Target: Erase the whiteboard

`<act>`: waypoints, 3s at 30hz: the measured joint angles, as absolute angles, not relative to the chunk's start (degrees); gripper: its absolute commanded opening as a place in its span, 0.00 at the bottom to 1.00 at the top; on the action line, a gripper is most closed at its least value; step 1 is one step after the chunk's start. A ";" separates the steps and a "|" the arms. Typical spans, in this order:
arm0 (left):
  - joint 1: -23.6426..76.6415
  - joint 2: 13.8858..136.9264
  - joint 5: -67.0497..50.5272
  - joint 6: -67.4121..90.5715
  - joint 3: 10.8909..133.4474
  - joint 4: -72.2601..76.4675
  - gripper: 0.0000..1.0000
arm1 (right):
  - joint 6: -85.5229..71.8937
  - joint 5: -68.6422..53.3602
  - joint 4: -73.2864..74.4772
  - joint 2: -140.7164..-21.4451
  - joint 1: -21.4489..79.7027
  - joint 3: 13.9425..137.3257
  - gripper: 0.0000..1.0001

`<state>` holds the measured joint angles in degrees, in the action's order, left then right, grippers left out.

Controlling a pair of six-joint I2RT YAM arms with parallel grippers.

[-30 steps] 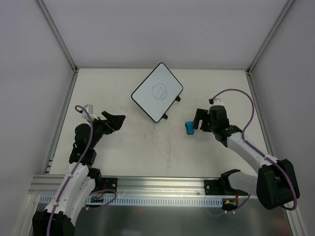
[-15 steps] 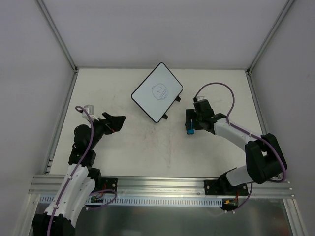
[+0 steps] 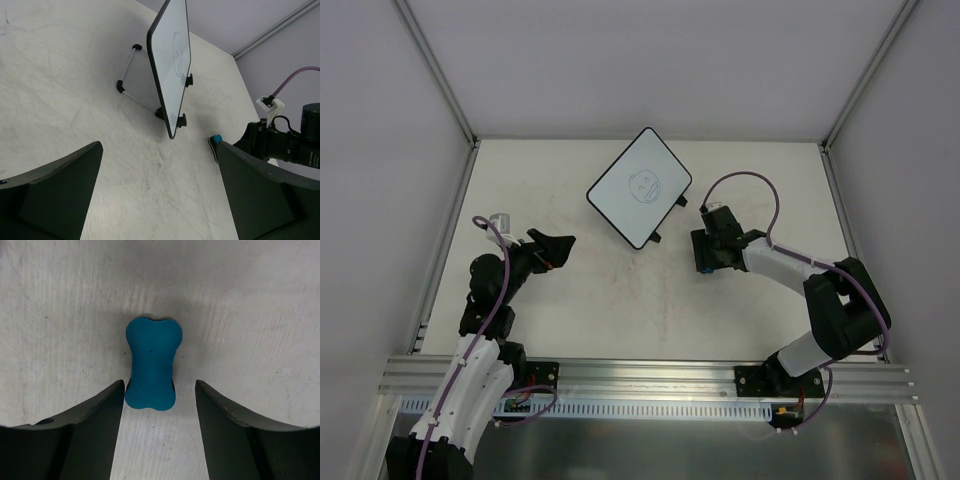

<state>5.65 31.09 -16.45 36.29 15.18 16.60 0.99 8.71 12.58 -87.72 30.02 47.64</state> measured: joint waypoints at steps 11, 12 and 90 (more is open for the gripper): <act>5.65 31.27 -16.45 36.32 15.18 16.60 0.99 | 1.65 9.91 12.69 -89.52 30.63 49.76 0.58; 5.65 31.35 -16.45 36.32 15.18 16.58 0.99 | 1.72 9.91 12.71 -90.00 30.70 50.13 0.58; 5.65 87.77 -28.47 42.04 33.47 52.69 0.84 | -1.74 -0.49 19.20 -107.04 31.24 97.34 0.00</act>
